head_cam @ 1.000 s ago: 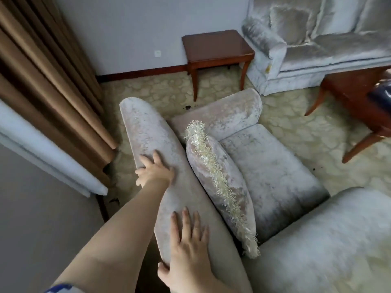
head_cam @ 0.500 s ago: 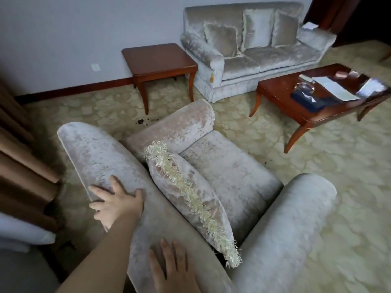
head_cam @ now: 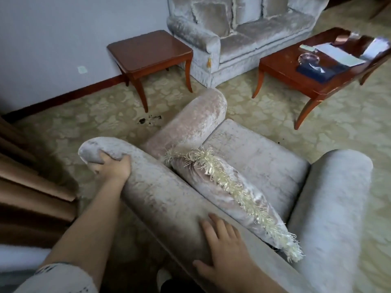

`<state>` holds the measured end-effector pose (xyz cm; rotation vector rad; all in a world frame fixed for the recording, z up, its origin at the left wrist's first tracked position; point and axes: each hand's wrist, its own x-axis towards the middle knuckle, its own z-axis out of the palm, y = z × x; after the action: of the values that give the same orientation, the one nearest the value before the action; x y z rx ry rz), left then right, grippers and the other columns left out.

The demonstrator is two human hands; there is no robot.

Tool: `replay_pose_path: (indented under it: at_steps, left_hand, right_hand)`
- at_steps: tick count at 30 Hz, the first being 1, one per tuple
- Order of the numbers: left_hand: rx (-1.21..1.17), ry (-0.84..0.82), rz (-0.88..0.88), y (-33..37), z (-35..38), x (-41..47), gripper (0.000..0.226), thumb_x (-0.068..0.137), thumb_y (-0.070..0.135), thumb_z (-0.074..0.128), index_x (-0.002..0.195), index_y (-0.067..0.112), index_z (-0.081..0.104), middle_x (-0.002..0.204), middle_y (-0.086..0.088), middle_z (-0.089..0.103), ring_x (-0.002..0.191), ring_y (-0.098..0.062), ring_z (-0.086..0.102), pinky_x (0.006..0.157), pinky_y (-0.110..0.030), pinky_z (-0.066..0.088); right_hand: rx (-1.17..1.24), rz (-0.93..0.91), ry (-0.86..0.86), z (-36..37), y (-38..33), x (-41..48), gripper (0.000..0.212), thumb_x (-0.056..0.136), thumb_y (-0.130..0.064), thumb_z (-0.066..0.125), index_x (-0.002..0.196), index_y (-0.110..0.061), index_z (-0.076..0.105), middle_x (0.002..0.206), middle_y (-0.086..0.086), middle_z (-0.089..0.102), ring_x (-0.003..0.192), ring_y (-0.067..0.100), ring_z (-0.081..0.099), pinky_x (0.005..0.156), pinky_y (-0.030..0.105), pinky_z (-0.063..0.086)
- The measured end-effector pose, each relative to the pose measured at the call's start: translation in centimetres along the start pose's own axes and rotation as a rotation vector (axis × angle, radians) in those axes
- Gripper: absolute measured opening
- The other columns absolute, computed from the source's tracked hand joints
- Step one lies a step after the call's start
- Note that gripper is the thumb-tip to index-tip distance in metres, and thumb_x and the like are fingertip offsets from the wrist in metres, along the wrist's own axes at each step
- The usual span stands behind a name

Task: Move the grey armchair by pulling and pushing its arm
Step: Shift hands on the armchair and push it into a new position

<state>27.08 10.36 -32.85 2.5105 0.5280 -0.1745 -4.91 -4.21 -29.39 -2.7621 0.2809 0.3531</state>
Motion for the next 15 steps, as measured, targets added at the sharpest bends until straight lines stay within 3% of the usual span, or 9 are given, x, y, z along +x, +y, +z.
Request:
replay_pose_path:
  at_steps: [1, 3, 10, 12, 15]
  left_hand:
    - [0.0, 0.0, -0.016, 0.5, -0.3, 1.6, 0.095, 0.079, 0.066, 0.043, 0.149, 0.026, -0.006, 0.156, -0.014, -0.005, 0.136, -0.043, 0.019, 0.107, -0.053, 0.024]
    - [0.008, -0.038, -0.033, 0.9, -0.7, 3.4, 0.094, 0.08, 0.066, 0.042, 0.149, 0.026, -0.007, 0.156, -0.016, -0.005, 0.137, -0.043, 0.017, 0.108, -0.052, 0.023]
    - [0.052, -0.071, 0.028, 1.0, -0.6, 4.1, 0.088, 0.083, 0.067, 0.038, 0.148, 0.032, -0.01, 0.154, -0.021, -0.015, 0.133, -0.048, 0.019, 0.106, -0.055, 0.028]
    - [0.089, -0.073, 0.023, 1.0, -0.7, 4.1, 0.088, 0.084, 0.067, 0.037, 0.148, 0.031, -0.012, 0.153, -0.021, -0.016, 0.135, -0.047, 0.015, 0.106, -0.056, 0.028]
    - [0.175, -0.069, 0.033, 0.7, -0.5, 4.6, 0.09, 0.083, 0.068, 0.037, 0.148, 0.029, -0.013, 0.153, -0.017, -0.019, 0.137, -0.046, 0.008, 0.102, -0.059, 0.029]
  right_hand:
    - [0.049, 0.017, -0.029, 0.3, -1.5, 1.6, 0.096, 0.071, -0.071, 0.048, 0.149, -0.027, 0.013, 0.154, 0.007, 0.013, 0.141, 0.027, 0.017, 0.114, 0.041, 0.017]
    - [0.068, 0.081, -0.036, 1.1, -4.3, 4.8, 0.095, 0.076, -0.07, 0.041, 0.149, -0.028, -0.003, 0.157, 0.005, -0.002, 0.143, 0.029, 0.001, 0.115, 0.046, 0.006]
    - [-0.058, 0.136, -0.03, 1.6, -11.9, 15.2, 0.105, 0.073, -0.073, 0.04, 0.148, -0.021, -0.012, 0.157, 0.017, -0.009, 0.142, 0.041, -0.001, 0.108, 0.062, 0.005]
    - [-0.115, 0.139, -0.049, 1.1, -12.8, 15.9, 0.105, 0.071, -0.073, 0.04, 0.15, -0.016, 0.001, 0.156, 0.023, 0.005, 0.14, 0.047, 0.011, 0.106, 0.065, 0.014]
    - [-0.063, 0.131, 0.026, 0.9, -12.8, 15.7, 0.094, 0.064, -0.072, 0.046, 0.135, -0.01, 0.051, 0.134, 0.022, 0.052, 0.116, 0.045, 0.053, 0.087, 0.06, 0.047]
